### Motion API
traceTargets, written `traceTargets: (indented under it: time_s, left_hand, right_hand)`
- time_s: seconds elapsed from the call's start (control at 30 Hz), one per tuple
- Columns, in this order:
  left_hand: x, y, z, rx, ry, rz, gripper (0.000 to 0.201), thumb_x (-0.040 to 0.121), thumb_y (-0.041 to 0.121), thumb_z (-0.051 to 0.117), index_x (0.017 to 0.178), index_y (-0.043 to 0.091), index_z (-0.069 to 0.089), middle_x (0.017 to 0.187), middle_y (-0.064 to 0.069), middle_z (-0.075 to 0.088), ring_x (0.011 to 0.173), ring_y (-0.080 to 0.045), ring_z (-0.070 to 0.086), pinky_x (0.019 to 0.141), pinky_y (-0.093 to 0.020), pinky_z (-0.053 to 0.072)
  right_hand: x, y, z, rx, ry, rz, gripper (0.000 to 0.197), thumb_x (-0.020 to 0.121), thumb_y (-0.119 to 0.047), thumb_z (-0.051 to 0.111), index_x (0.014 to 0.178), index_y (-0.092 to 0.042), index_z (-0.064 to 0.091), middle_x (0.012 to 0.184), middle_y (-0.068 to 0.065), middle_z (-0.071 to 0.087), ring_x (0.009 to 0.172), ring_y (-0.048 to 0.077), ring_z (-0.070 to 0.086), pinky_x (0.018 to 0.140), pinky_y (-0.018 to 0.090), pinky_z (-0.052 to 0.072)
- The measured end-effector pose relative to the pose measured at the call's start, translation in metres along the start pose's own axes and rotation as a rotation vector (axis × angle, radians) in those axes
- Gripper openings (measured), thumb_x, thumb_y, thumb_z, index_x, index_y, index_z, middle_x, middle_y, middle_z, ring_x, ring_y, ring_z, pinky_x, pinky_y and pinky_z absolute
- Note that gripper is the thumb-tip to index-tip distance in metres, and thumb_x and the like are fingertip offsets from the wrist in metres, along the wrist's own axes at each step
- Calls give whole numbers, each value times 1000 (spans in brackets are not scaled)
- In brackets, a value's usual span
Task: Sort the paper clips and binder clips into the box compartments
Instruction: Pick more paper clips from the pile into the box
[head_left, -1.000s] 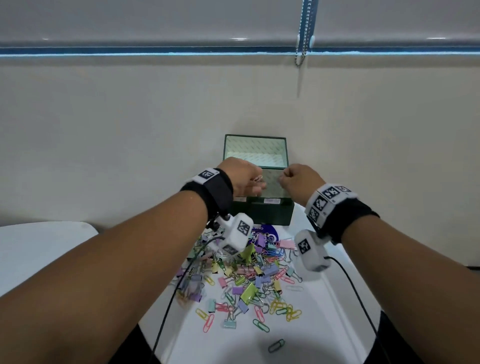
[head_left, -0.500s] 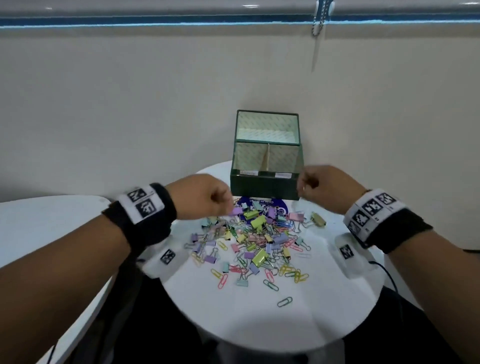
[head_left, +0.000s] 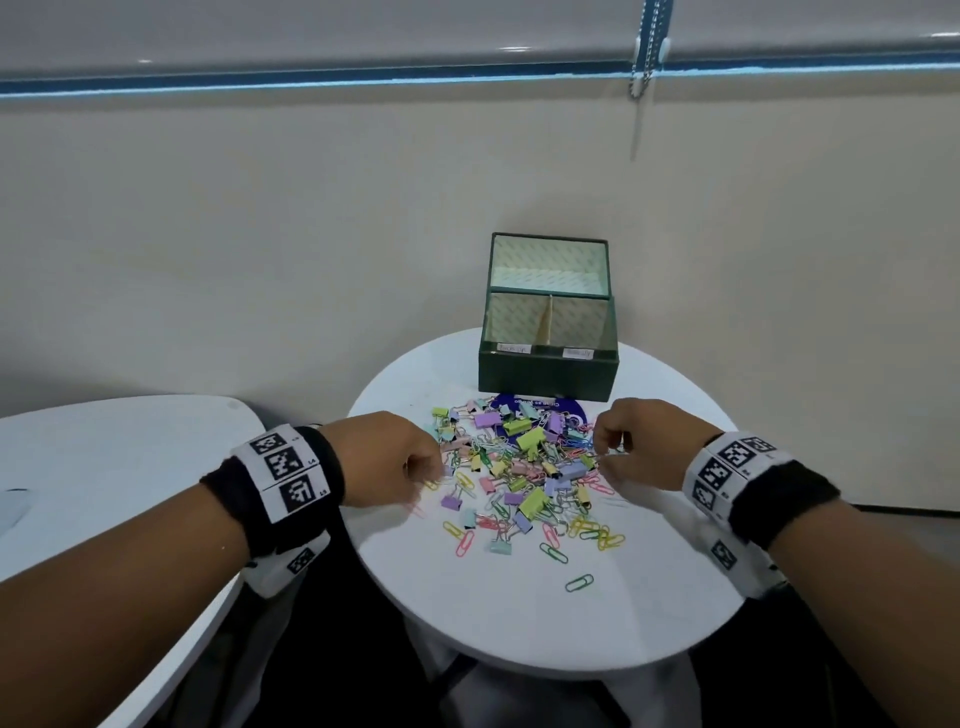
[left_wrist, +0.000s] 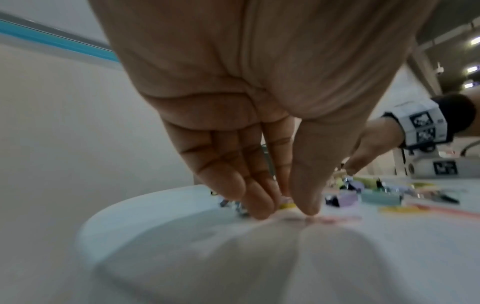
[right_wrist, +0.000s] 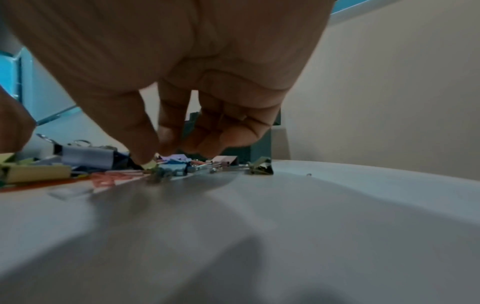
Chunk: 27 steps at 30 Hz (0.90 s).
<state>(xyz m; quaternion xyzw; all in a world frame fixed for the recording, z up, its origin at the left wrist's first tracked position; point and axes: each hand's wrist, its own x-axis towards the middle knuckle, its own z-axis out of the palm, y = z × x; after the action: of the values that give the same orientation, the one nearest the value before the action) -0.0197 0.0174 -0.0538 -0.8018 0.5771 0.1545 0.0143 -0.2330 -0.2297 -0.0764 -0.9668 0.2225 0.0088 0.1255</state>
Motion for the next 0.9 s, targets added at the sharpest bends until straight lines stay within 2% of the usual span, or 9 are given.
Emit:
traceTargets:
  time_s: [0.07, 0.17, 0.37, 0.5, 0.57, 0.63, 0.73, 0.8, 0.9]
  left_hand:
    - [-2, -1, 3, 27, 4, -3, 18, 84, 24, 67, 96, 37, 70, 95, 17, 67, 84, -2, 58, 68, -9, 38]
    - [-2, -1, 7, 44, 45, 16, 10, 86, 29, 66, 94, 32, 72, 96, 16, 66, 85, -4, 59, 75, -19, 45]
    - [-1, -5, 8, 63, 101, 130, 8, 88, 29, 61, 84, 29, 68, 94, 12, 56, 84, -9, 58, 81, -30, 50]
    - [-2, -12, -1, -482, 149, -18, 11, 88, 10, 64, 85, 20, 67, 85, 4, 74, 78, -19, 69, 72, -32, 57]
    - [-3, -10, -4, -787, 107, -110, 13, 91, 0, 58, 95, 11, 63, 78, -2, 73, 71, -21, 67, 60, -28, 54]
    - [-4, -9, -7, -858, 62, -171, 16, 87, 5, 54, 97, 10, 66, 67, 2, 66, 62, -16, 58, 55, -26, 48]
    - [-6, -2, -9, -671, -32, -187, 19, 81, 20, 52, 83, 21, 70, 63, 13, 55, 56, -6, 46, 58, -18, 42]
    - [-9, 4, -6, -226, -37, -59, 10, 89, 26, 61, 92, 30, 69, 78, 21, 52, 66, 7, 49, 65, -9, 35]
    - [-12, 13, 4, 168, 2, 44, 18, 89, 46, 63, 104, 35, 68, 92, 17, 45, 86, -2, 50, 73, -21, 35]
  right_hand:
    - [-1, 0, 3, 24, -17, -30, 5, 80, -34, 70, 85, -35, 68, 88, -20, 58, 81, 1, 55, 75, 23, 48]
    - [0, 1, 6, 16, -56, -23, 9, 79, -39, 73, 87, -39, 68, 90, -22, 56, 84, 1, 55, 80, 28, 52]
    - [-3, -1, 5, 63, 4, -78, 4, 74, -33, 68, 71, -34, 65, 82, -19, 62, 78, 3, 58, 72, 24, 51]
    - [-6, -3, 6, 75, -69, -85, 9, 72, -36, 74, 80, -40, 72, 87, -20, 64, 84, 1, 61, 78, 26, 55]
    - [-2, -1, 7, 56, -72, -106, 14, 76, -36, 76, 90, -40, 75, 91, -21, 61, 88, 2, 60, 82, 27, 54]
    - [2, 1, 9, 40, -74, -104, 13, 82, -34, 74, 92, -41, 75, 91, -22, 60, 89, 3, 59, 86, 29, 54]
    - [3, 2, 11, 19, -72, -82, 18, 84, -29, 68, 77, -45, 69, 89, -22, 63, 88, 5, 61, 85, 30, 55]
    - [4, 3, 13, 9, -59, -77, 21, 84, -26, 63, 71, -43, 63, 85, -20, 66, 84, 8, 62, 82, 32, 56]
    - [2, 1, 12, 51, -4, -80, 17, 86, -21, 57, 84, -36, 63, 81, -20, 65, 80, 6, 61, 78, 28, 54]
